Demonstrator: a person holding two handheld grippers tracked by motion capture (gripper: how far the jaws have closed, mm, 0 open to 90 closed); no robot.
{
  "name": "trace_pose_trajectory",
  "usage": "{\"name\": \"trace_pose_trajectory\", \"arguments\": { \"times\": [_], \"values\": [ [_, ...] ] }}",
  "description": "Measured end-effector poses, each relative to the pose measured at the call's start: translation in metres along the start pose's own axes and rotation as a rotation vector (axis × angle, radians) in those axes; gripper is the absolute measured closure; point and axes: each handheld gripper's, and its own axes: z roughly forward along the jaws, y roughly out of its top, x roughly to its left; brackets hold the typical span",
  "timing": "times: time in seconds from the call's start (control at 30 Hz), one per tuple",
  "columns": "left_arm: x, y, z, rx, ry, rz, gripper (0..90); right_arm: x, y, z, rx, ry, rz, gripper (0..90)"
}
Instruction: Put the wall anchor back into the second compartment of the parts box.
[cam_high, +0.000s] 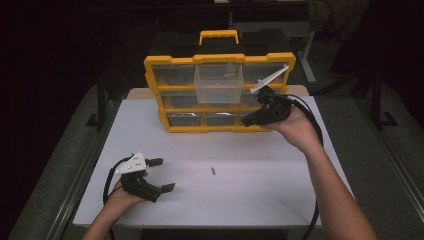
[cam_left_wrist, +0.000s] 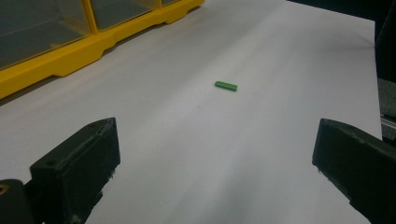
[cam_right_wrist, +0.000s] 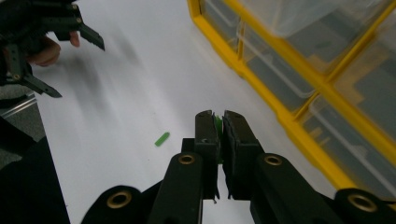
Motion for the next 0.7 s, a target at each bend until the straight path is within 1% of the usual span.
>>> {"name": "trace_pose_trajectory", "arguments": {
  "times": [0.13,0.2,0.23,0.37,0.43,0.47,0.5,0.53,0.57,0.6,0.63,0.7],
  "values": [
    [0.0,0.0,0.0,0.0,-0.001,0.0,0.8,-0.003,0.009,-0.016,-0.024,0.0,0.005,84.2],
    [0.0,0.0,0.0,0.001,-0.001,0.0,0.8,-0.004,0.013,-0.023,-0.028,-0.006,-0.005,84.2],
    [0.0,0.0,0.0,0.003,-0.003,-0.002,0.7,-0.004,0.014,-0.026,-0.032,-0.006,0.005,84.2],
    [0.0,0.0,0.0,0.003,-0.003,-0.003,0.7,-0.005,0.022,-0.039,-0.049,-0.011,0.003,84.2],
    [0.0,0.0,0.0,0.005,-0.004,-0.002,0.7,-0.005,0.029,-0.049,-0.061,-0.014,0.002,84.2],
    [0.0,0.0,0.0,0.005,-0.003,-0.002,0.7,-0.005,0.029,-0.049,-0.061,-0.014,0.002,84.2],
    [0.0,0.0,0.001,0.006,-0.003,-0.002,0.7,-0.005,0.03,-0.052,-0.064,-0.016,0.004,84.2],
    [0.0,0.0,0.001,0.006,-0.003,-0.001,0.7,-0.006,0.035,-0.058,-0.071,-0.02,0.001,84.2],
    [-0.001,0.0,0.001,0.005,-0.004,-0.002,0.7,-0.006,0.035,-0.058,-0.071,-0.02,0.001,84.2],
    [0.0,0.0,0.0,0.01,-0.004,0.004,0.8,-0.006,0.037,-0.061,-0.079,-0.021,0.004,84.2],
    [-0.001,0.0,0.0,0.009,-0.005,-0.002,0.7,-0.007,0.042,-0.069,-0.093,-0.023,-0.003,84.2],
    [-0.001,0.0,0.001,0.009,-0.005,-0.004,0.8,-0.006,0.047,-0.075,-0.102,-0.025,-0.004,84.2]
  ]
}}
